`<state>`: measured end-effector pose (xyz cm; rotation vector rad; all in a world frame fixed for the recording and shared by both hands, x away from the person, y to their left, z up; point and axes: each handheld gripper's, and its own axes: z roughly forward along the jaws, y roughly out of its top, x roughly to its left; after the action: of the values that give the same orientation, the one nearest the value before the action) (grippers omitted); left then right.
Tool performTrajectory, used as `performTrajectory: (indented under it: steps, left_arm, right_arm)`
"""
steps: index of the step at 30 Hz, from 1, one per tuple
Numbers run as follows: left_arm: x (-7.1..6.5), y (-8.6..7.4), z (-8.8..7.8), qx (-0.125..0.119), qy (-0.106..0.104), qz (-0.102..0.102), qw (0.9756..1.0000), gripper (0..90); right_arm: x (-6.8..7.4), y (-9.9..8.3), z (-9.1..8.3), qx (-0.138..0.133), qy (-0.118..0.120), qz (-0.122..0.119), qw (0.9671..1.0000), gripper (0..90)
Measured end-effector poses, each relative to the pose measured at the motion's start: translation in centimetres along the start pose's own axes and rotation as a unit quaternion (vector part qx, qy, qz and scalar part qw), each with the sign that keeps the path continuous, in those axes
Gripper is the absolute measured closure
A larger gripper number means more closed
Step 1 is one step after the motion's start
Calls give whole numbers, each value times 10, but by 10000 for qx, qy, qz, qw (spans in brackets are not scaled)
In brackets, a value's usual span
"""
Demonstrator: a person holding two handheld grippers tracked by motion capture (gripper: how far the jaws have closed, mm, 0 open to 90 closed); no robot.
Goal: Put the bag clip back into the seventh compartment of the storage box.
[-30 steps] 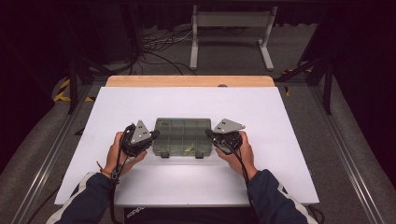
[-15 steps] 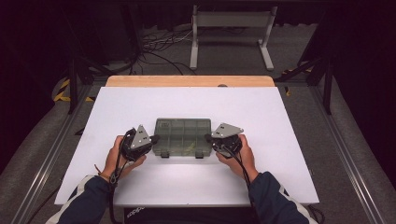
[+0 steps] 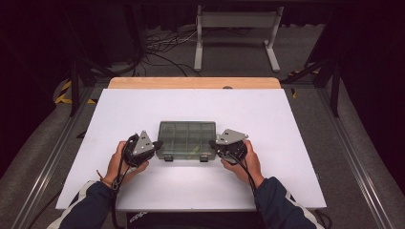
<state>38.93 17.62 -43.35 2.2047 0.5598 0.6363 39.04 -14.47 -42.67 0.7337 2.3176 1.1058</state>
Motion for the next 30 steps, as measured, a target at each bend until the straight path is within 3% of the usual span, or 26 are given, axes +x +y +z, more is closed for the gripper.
performTrajectory:
  steps: [4,6,9,12,26,30]
  left_arm:
    - [0,-3,1,-89,-43,-71,9999,895]
    - [0,-5,2,-216,-239,-167,9993,895]
    - [-1,-7,2,-261,-211,-77,9994,898]
    - [2,-9,2,-334,-322,-208,9987,898]
    - [0,-8,2,-307,-244,-43,9992,898]
    - [1,-8,2,-322,-268,-80,9991,898]
  right_arm:
    - [0,-2,0,-31,11,-8,10000,894]
    - [0,-3,-1,-87,35,22,10000,891]
    - [0,-5,-2,-133,71,34,9999,889]
    - [2,-8,-3,-199,81,-34,9998,881]
    - [3,-10,-4,-248,82,-168,9995,868]
    - [2,-9,-4,-241,99,-144,9996,861]
